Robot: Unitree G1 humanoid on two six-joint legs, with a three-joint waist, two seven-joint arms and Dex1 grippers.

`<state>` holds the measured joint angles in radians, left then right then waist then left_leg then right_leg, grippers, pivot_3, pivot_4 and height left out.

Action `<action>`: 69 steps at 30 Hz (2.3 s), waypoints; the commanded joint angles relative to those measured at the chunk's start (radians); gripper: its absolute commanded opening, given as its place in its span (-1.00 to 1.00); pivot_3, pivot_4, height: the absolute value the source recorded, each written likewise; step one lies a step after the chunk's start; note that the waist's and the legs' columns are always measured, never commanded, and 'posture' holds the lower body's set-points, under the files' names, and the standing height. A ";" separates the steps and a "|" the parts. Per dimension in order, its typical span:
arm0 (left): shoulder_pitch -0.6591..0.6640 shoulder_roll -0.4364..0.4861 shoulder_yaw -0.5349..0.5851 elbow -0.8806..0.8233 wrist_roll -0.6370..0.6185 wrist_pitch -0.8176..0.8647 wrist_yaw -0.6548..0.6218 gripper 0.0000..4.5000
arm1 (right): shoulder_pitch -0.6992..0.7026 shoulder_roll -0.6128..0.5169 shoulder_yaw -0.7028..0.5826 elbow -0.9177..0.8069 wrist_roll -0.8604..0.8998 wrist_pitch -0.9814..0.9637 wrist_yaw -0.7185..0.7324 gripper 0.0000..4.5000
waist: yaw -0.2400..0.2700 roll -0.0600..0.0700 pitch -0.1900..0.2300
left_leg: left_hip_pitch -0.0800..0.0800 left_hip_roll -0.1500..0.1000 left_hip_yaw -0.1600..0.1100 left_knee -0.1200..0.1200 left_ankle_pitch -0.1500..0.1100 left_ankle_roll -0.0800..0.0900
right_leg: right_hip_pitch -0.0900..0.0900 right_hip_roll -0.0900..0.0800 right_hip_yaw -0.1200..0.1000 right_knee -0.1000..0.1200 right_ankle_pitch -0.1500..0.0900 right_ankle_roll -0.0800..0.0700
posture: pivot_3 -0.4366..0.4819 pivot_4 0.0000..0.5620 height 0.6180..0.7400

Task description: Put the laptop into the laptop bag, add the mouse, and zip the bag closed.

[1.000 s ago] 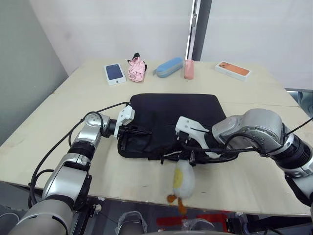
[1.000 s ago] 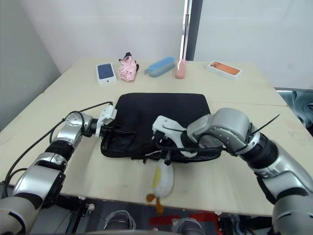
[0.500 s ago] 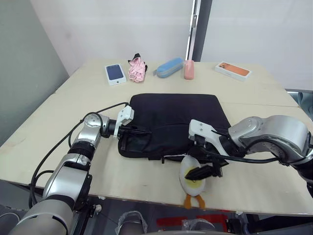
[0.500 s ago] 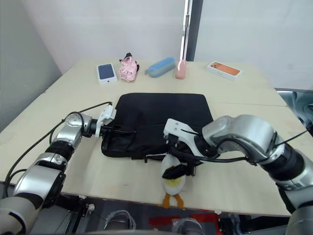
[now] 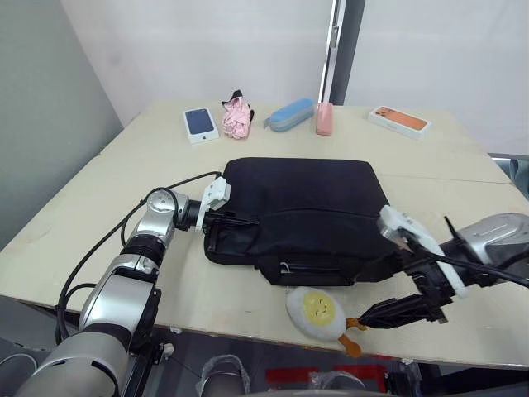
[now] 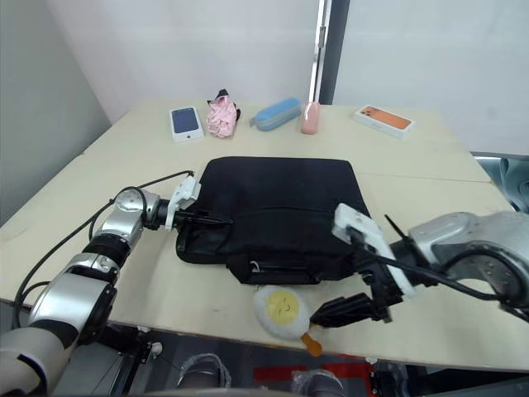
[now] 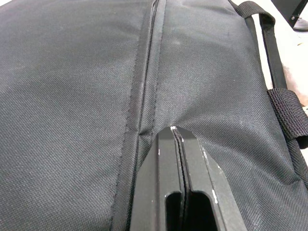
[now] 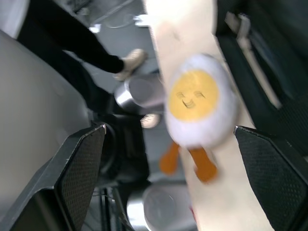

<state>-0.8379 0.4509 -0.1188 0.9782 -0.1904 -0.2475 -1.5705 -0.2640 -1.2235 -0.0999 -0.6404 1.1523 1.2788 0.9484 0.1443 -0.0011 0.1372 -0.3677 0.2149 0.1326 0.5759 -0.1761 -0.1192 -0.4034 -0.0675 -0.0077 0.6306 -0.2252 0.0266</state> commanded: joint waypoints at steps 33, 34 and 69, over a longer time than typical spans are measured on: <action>-0.035 0.019 0.020 0.042 0.024 -0.027 -0.009 -1.00 | -0.073 0.418 0.239 0.035 -0.172 0.118 -0.339 -0.86 | -0.019 0.000 0.000 | 0.000 -0.001 0.000 0.000 0.003 -0.006 | 0.000 0.000 0.000 -0.001 0.001 0.001 | -0.05 -0.47 1.00; -0.037 0.017 0.020 0.044 0.025 -0.027 -0.009 -1.00 | -0.063 0.396 0.209 0.011 -0.154 0.117 -0.326 -0.98 | -0.018 0.000 0.000 | 0.000 -0.001 0.000 0.000 0.003 -0.006 | 0.000 0.000 0.000 -0.001 0.001 0.001 | -0.05 -0.47 1.00; -0.047 0.002 -0.082 0.142 0.143 -0.213 -0.044 -1.00 | 0.708 -0.015 -0.396 0.073 -0.596 -0.321 -0.025 -0.98 | 0.004 0.001 -0.001 | 0.000 -0.001 0.002 0.001 0.000 0.004 | 0.000 -0.002 0.002 -0.002 0.001 0.001 | -0.05 -0.47 1.00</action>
<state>-0.9019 0.4512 -0.1480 1.0880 -0.1040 -0.4491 -1.5739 0.4326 -1.2393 -0.4361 -0.5946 0.5960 0.9883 0.8949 0.1485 -0.0001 0.1362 -0.3675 0.2140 0.1344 0.5768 -0.1761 -0.1155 -0.4032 -0.0691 -0.0061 0.6290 -0.2241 0.0279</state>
